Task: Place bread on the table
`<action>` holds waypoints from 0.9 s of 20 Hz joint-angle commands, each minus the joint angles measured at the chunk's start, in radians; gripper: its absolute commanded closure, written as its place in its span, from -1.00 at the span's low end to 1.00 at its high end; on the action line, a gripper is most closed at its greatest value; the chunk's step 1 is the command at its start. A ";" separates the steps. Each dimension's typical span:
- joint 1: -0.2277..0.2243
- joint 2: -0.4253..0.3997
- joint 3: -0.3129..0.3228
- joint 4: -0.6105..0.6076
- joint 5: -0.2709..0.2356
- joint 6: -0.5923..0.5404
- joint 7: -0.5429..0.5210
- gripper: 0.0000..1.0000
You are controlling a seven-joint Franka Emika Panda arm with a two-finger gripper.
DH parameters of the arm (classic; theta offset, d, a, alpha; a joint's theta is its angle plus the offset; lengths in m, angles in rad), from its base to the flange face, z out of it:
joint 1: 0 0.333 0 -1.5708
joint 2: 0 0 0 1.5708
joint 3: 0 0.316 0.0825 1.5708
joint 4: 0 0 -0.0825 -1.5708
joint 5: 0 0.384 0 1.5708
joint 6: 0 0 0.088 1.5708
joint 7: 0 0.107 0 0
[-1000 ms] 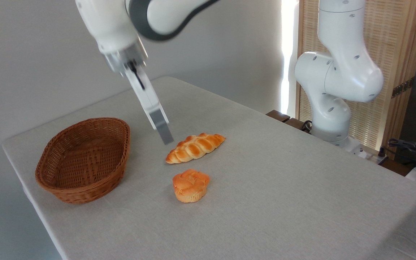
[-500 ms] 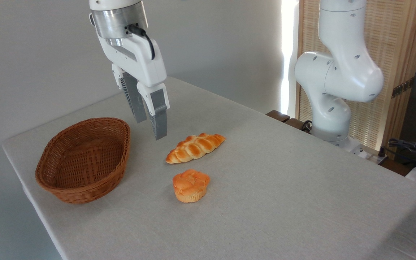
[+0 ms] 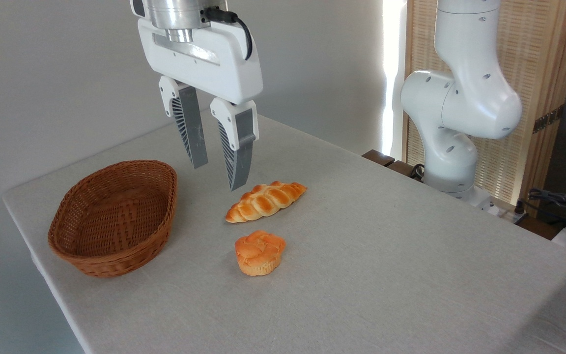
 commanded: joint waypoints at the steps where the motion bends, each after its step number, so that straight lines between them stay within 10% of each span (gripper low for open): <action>1: -0.019 -0.005 0.006 0.010 0.005 -0.023 -0.006 -1.00; 18: -0.030 -0.007 0.012 0.010 0.005 -0.025 -0.016 -1.00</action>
